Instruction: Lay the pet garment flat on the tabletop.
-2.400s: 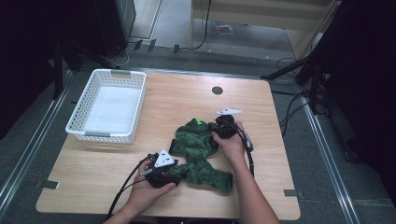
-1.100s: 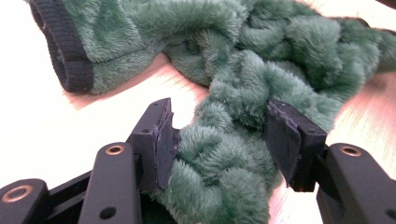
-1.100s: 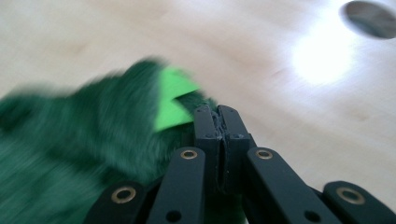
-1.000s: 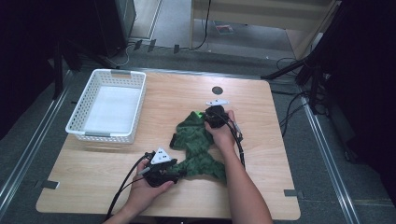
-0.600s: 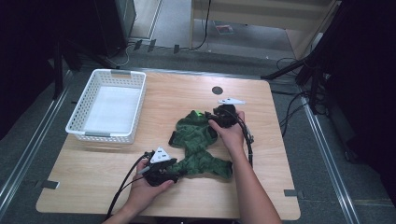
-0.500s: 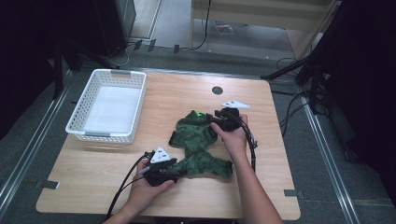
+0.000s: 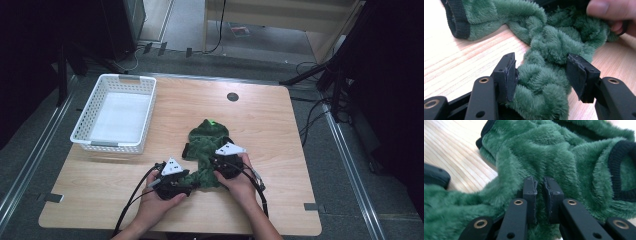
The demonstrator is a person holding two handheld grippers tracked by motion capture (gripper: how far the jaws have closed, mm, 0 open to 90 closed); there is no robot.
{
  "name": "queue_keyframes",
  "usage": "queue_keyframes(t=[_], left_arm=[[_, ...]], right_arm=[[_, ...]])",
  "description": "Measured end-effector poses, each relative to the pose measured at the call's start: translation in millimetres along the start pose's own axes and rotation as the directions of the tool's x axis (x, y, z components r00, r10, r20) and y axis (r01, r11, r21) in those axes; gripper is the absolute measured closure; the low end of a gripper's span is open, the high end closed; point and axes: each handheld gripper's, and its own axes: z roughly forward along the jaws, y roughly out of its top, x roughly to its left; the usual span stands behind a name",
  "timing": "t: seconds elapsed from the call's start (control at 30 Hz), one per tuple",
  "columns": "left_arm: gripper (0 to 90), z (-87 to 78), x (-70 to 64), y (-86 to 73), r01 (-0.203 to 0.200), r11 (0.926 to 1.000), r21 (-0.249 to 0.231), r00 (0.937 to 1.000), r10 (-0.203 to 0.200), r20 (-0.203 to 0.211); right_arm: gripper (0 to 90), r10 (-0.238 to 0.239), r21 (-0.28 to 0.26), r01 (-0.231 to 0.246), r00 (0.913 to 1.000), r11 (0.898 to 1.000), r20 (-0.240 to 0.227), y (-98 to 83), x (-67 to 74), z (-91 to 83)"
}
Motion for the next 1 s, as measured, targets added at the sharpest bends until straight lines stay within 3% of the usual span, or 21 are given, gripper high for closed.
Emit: queue_keyframes(t=[0.07, 0.17, 0.23, 0.27, 0.33, 0.37, 0.47, 0.53, 0.6, 0.63, 0.7, 0.77, 0.83, 0.93, 1.0], left_arm=[[42.7, 0.0, -0.1, 0.0, -0.002, 1.0, 0.0, 1.0, 0.002, -0.002], [42.7, 0.0, -0.2, 0.1, -0.001, 1.0, 0.0, 1.0, 0.001, -0.002], [42.6, 0.0, -0.2, -0.1, -0.002, 1.0, -0.001, 1.0, 0.002, -0.003], [42.5, -0.1, -0.2, -0.1, -0.001, 1.0, -0.002, 1.0, 0.001, -0.003], [42.5, 0.0, -0.2, -0.1, -0.001, 1.0, -0.002, 1.0, 0.001, -0.003], [42.5, 0.0, -0.2, 0.0, -0.003, 1.0, 0.0, 1.0, 0.003, -0.003], [42.4, 0.4, -0.7, 0.3, -0.005, 1.0, 0.001, 1.0, 0.005, -0.005], [41.8, -0.1, -0.8, 0.1, -0.003, 1.0, -0.001, 1.0, 0.003, 0.001], [41.0, -7.8, -0.3, -0.4, -0.008, 0.998, -0.063, 1.0, 0.008, -0.003], [42.7, -14.5, 2.5, 0.3, 0.011, 0.9936, -0.112, 0.9999, -0.009, 0.012], [44.8, -24.6, 13.1, 5.7, 0.069, 0.9812, -0.18, 0.9974, -0.071, -0.006], [46.3, -28.9, 28.3, 14.7, 0.126, 0.9709, -0.204, 0.9877, -0.142, -0.066], [47.2, -27.2, 43.9, 23.3, 0.17, 0.9634, -0.208, 0.9731, -0.197, -0.119], [47.6, -15.0, 61.0, 34.8, 0.259, 0.9456, -0.196, 0.9463, -0.289, -0.144], [47.1, -4.0, 62.8, 42.9, 0.273, 0.9442, -0.185, 0.9393, -0.303, -0.161]], right_arm=[[81.7, -0.046, -0.009, 0.047, 0.9981, 0.999, 0.04, -1.5, 5.0, 0.4], [76.9, -0.043, 0.007, 0.043, 0.9983, 0.999, 0.038, 1.7, 5.9, 0.5], [60.7, 0.027, 0.005, -0.027, 0.9996, 1.0, -0.003, 4.5, -1.2, -5.0], [59.8, 0.069, -0.016, -0.07, 0.9969, 0.997, -0.038, 5.1, -6.8, -10.1], [61.9, 0.156, -0.094, -0.164, 0.9835, 0.982, -0.092, 6.1, -19.3, -22.5], [64.7, 0.185, -0.122, -0.194, 0.9795, 0.974, -0.08, 7.9, -24.8, -27.4], [67.0, 0.204, -0.165, -0.202, 0.9789, 0.966, -0.002, 18.9, -38.4, -36.3], [63.7, 0.215, -0.18, -0.207, 0.9761, 0.962, 0.03, 24.6, -43.5, -33.8], [59.7, 0.184, -0.149, -0.17, 0.9794, 0.974, 0.083, 27.1, -45.4, -24.3], [60.1, 0.182, -0.137, -0.165, 0.9748, 0.977, 0.129, 27.4, -46.3, -21.4], [62.4, 0.242, -0.162, -0.219, 0.9608, 0.962, 0.136, 26.3, -52.9, -23.1], [64.8, 0.289, -0.179, -0.261, 0.9452, 0.948, 0.152, 23.6, -62.6, -26.2], [64.4, 0.31, -0.168, -0.287, 0.942, 0.943, 0.129, 20.4, -70.5, -26.7], [59.2, 0.303, -0.08, -0.298, 0.951, 0.951, 0.061, 15.3, -75.8, -18.6], [58.3, 0.291, -0.029, -0.29, 0.9557, 0.957, 0.042, 12.0, -73.0, -11.2]])
